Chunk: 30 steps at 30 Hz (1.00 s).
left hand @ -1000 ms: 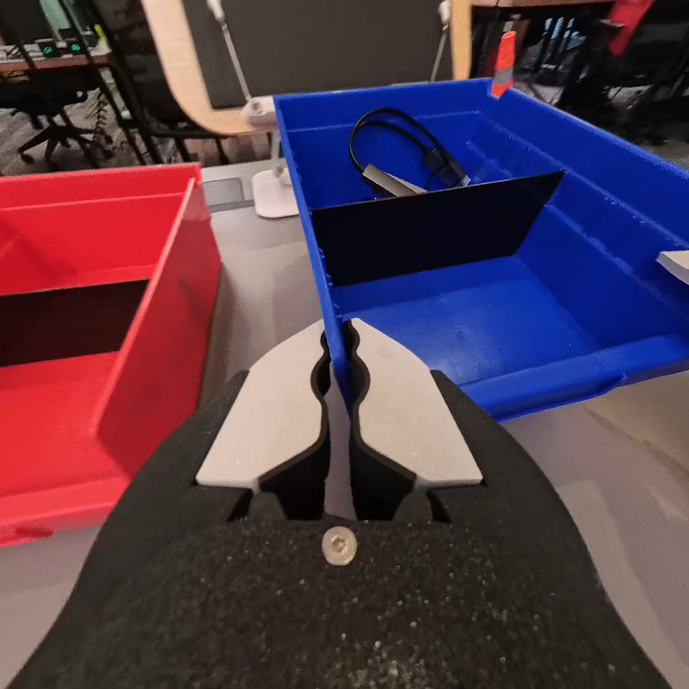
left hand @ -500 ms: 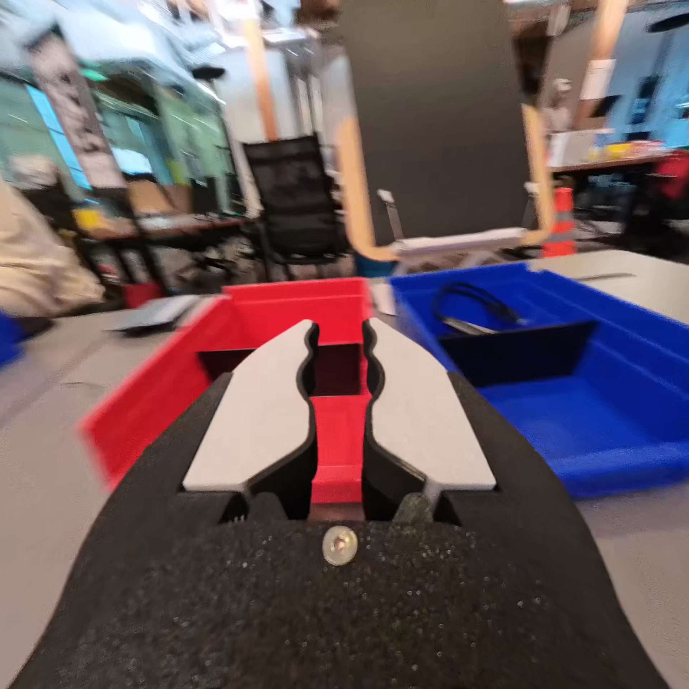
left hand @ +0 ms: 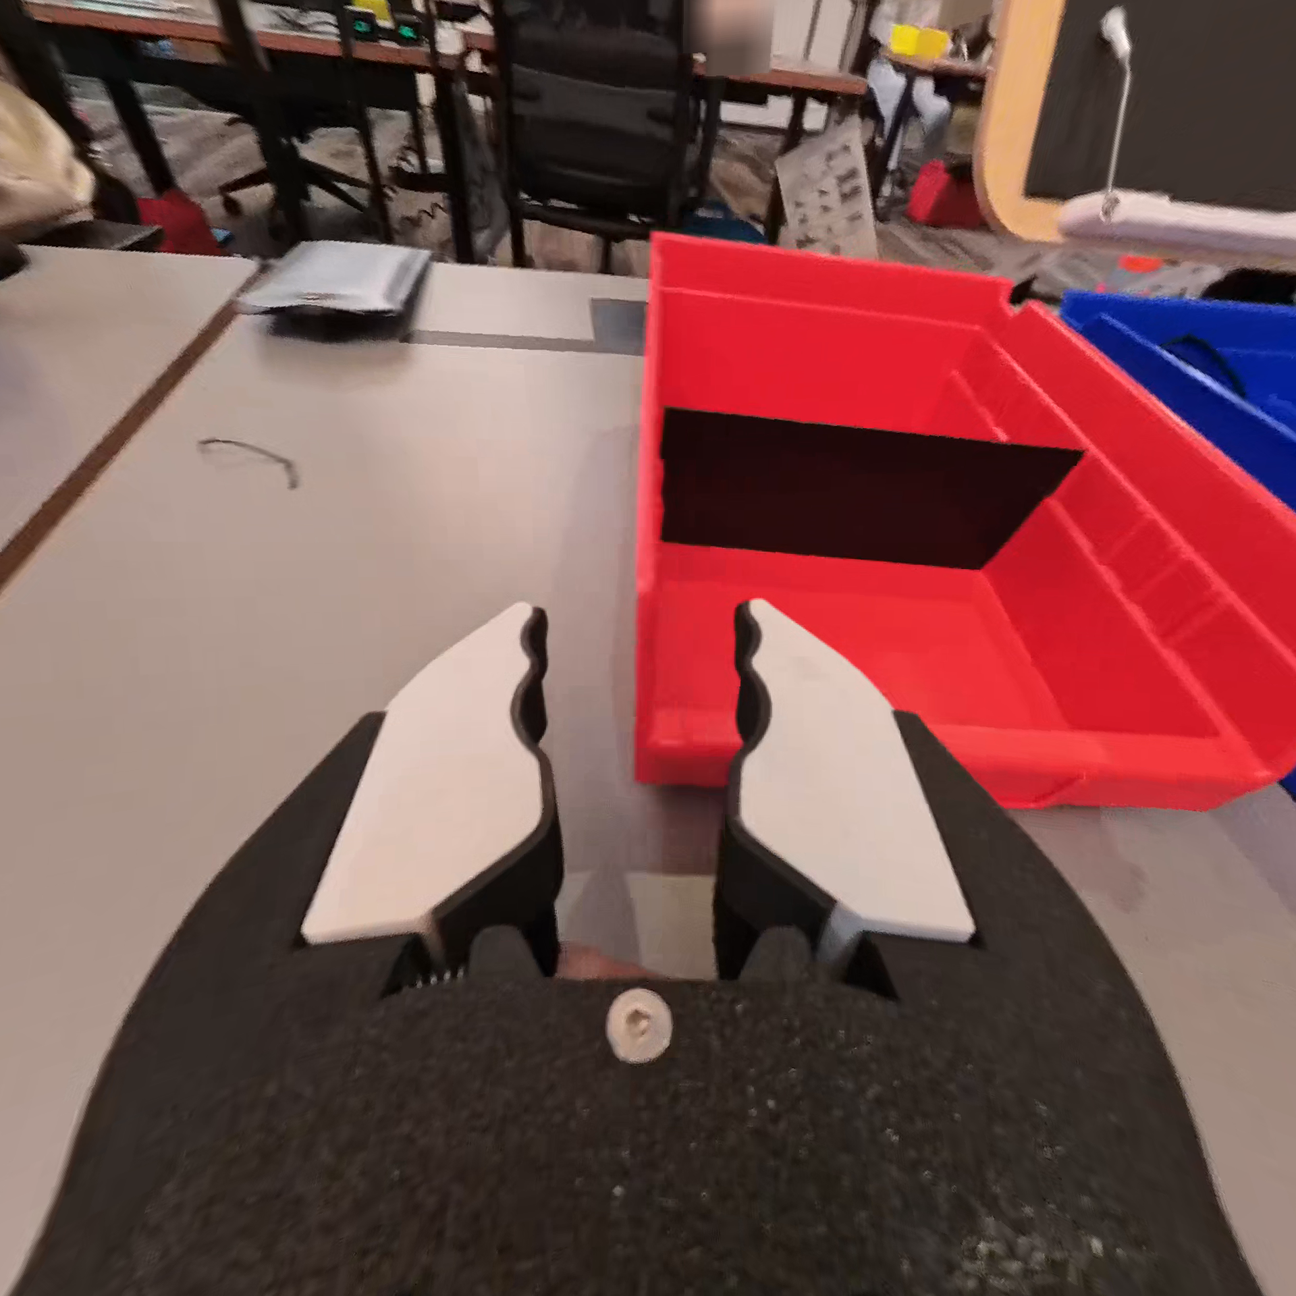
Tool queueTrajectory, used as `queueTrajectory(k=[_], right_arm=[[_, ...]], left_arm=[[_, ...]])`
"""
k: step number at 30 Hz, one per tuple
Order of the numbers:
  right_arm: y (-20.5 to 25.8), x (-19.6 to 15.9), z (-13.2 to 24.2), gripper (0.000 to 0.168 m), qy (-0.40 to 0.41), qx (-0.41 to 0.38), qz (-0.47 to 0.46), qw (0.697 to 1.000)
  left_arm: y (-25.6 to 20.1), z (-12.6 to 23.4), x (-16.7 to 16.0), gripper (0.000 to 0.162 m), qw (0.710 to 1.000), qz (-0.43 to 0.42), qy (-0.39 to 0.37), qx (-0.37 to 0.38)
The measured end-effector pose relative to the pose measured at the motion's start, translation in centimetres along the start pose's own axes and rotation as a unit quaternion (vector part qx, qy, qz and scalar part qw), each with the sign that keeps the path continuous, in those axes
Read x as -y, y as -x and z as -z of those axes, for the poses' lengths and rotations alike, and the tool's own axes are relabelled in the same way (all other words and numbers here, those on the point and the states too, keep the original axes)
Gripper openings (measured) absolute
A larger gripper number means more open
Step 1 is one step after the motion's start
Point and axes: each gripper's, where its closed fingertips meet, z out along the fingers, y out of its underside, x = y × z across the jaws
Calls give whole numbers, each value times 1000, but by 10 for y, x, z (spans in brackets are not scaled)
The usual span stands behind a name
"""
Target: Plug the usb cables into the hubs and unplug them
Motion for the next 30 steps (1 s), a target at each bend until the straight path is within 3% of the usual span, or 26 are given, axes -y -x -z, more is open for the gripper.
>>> queueTrajectory(k=[2,6,7,12,17,19,22,23,24,27,30], right_arm=[[16,-1,1,22,4,23,14,1000],[70,16,10,23,-37,80,56,995],[90,21,13,23,-47,106,40,992],[180,47,-5,24,-39,213,-33,976],[217,65,-55,33,19,165,-52,985],[234,65,-71,47,56,152,-55,985],[254,55,-87,53,86,145,-40,985],[264,50,-90,52,98,158,-41,982],[273,45,-92,40,109,174,-45,978],[261,42,-101,8,94,118,-42,988],[260,43,-98,4,95,125,-48,986]], left_arm=[[-3,-15,-6,46,999,-25,27,20],[-2,-27,-15,5,999,-1,45,22],[-5,-25,-17,3,999,12,48,10],[-17,14,-32,3,995,-10,92,40],[-22,74,-51,3,988,28,108,108],[-25,97,-59,3,986,23,109,127],[-30,127,-69,3,984,36,102,141],[-32,134,-71,3,984,38,99,143],[-35,140,-73,3,984,38,96,147],[-46,158,-76,4,984,35,89,153],[-60,179,-62,6,983,17,45,175]])
